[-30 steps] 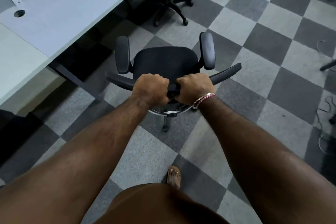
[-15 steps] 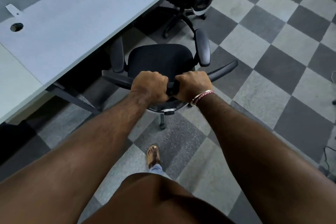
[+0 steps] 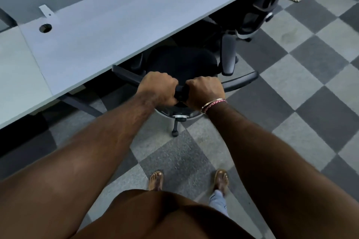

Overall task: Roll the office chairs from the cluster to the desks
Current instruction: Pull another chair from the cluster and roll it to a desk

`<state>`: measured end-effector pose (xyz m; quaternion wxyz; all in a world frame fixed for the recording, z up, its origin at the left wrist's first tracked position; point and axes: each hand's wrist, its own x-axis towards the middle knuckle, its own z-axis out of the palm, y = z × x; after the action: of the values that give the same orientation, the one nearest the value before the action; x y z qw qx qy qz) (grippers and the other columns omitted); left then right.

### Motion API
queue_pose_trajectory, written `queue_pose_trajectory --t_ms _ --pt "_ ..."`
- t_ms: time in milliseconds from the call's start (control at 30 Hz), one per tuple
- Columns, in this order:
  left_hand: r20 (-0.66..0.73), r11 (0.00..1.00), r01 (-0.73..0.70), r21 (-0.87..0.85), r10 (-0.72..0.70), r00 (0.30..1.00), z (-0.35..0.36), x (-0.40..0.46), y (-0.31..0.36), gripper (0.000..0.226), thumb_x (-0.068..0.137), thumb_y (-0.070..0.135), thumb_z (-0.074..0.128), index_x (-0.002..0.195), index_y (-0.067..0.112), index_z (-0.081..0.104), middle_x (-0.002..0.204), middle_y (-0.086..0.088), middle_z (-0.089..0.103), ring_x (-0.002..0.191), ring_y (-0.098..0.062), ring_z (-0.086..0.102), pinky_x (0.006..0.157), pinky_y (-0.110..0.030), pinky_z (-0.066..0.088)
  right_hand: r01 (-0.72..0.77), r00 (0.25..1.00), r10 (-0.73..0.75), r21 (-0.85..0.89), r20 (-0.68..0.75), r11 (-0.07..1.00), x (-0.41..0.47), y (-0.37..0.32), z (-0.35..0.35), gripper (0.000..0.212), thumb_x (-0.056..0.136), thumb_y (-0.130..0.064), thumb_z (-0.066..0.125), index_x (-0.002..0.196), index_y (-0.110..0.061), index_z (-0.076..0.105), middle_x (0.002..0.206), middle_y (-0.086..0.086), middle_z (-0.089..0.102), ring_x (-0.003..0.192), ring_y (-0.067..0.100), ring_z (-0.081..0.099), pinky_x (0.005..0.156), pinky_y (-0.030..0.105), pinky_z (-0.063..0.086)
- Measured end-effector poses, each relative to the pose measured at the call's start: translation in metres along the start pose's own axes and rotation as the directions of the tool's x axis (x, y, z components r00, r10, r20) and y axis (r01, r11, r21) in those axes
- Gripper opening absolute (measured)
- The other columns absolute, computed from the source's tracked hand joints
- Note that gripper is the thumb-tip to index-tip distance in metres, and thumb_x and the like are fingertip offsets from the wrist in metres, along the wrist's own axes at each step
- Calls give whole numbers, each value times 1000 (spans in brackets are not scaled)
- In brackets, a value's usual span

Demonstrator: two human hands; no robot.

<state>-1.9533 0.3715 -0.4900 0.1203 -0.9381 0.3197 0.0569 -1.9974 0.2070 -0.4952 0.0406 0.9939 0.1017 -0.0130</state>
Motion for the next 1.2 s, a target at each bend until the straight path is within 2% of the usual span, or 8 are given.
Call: queue_pose_trajectory --t_ms 100,267,400,567,700,933,1200 --pt "33 996 87 13 -87 996 -7 11 12 34 84 63 51 75 31 49 67 9 57 59 -17 56 61 -34 53 71 998 -71 19 1 997 10 19 2 32 86 -55 53 70 -27 49 60 -8 49 55 20 53 53 30 37" --pt "75 974 224 -23 -222 972 -20 18 61 32 82 60 53 72 31 49 66 8 58 58 -18 55 58 -33 48 221 975 -221 31 16 975 0 67 3 23 85 -48 53 76 -27 51 64 -7 50 59 23 57 56 33 44" --pt "124 946 320 -58 -311 942 -29 20 103 29 82 59 56 79 30 56 68 7 60 61 -18 58 60 -34 49 328 945 -328 31 6 944 -12 100 6 23 86 -47 51 74 -26 51 65 -6 53 60 24 59 55 32 42" --pt "149 913 400 -77 -386 910 -41 34 125 32 82 60 56 81 29 60 66 8 58 58 -16 56 61 -34 52 429 903 -430 33 3 903 -3 131 5 20 83 -45 50 76 -27 52 68 -5 57 62 24 59 57 32 43" --pt "168 907 418 -55 -404 899 -46 51 125 34 85 63 54 80 29 58 66 8 59 57 -15 57 60 -35 56 488 873 -488 25 -16 872 17 146 7 26 82 -51 50 73 -26 50 64 -7 53 59 22 57 55 31 41" --pt "135 910 412 -52 -402 906 -54 86 98 39 84 68 51 75 30 48 67 8 59 57 -16 57 59 -35 54 525 849 -523 11 -73 851 66 161 2 29 79 -52 54 71 -25 46 69 -3 62 62 27 62 55 31 39" --pt "118 904 425 -39 -418 901 -47 101 58 39 85 69 52 79 30 52 67 8 55 59 -18 56 61 -34 53 538 839 -535 4 -104 843 111 143 3 30 81 -48 57 69 -25 43 69 -2 63 62 28 63 55 31 42"
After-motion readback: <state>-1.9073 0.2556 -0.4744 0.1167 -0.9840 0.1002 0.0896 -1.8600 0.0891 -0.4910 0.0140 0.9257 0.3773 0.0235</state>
